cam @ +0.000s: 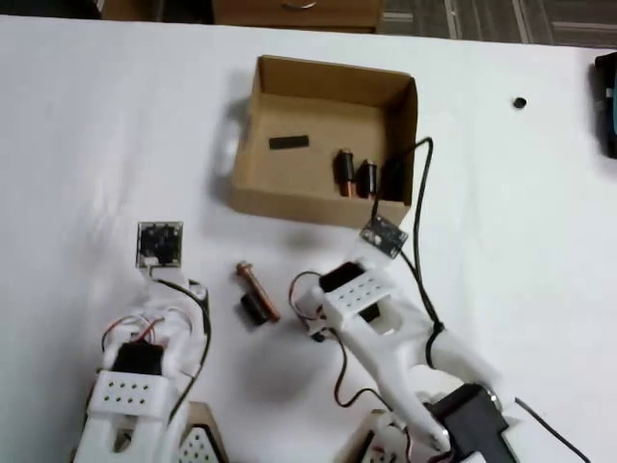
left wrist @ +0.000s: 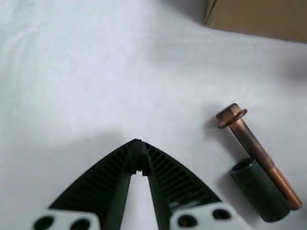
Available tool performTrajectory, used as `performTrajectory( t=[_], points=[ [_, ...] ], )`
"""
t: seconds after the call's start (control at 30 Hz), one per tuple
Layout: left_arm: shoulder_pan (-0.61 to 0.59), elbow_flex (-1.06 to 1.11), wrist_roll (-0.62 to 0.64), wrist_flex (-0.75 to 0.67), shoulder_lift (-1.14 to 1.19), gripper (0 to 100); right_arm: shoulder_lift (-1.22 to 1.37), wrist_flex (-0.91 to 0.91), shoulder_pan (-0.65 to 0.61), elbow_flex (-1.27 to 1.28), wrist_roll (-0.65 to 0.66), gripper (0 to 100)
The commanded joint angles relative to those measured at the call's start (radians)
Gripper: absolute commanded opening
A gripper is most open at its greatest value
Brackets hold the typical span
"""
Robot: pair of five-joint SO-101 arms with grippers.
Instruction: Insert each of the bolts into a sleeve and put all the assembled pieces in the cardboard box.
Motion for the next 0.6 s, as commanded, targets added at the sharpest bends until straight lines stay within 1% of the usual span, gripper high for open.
performTrajectory(
  t=[0.0, 0.07, 0.13, 0.2, 0.33, 0.57],
  points=[
    [0.011, -0.002, -0.003, -0.015, -0.008, 2, 0.074, -0.035, 0.005, -0.026, 0.000, 12.9],
    [0.011, -0.002, -0.003, -0.015, -0.008, 2, 0.087, -0.013, 0.005, -0.048, 0.000, 10.3],
    [0.011, -0.002, -0.003, -0.015, -0.008, 2, 0.088, -0.002, 0.010, -0.054, 0.000, 1.6],
    [0.011, -0.002, -0.005, -0.015, -0.008, 2, 0.082, -0.002, 0.010, -0.054, 0.000, 2.9],
    [0.011, -0.002, -0.005, -0.014, -0.008, 2, 0.081, 0.028, 0.010, -0.094, 0.000, 2.1],
    [0.011, -0.002, -0.005, -0.012, -0.008, 2, 0.079, 0.277, 0.019, -0.302, 0.003, 2.1]
  ],
)
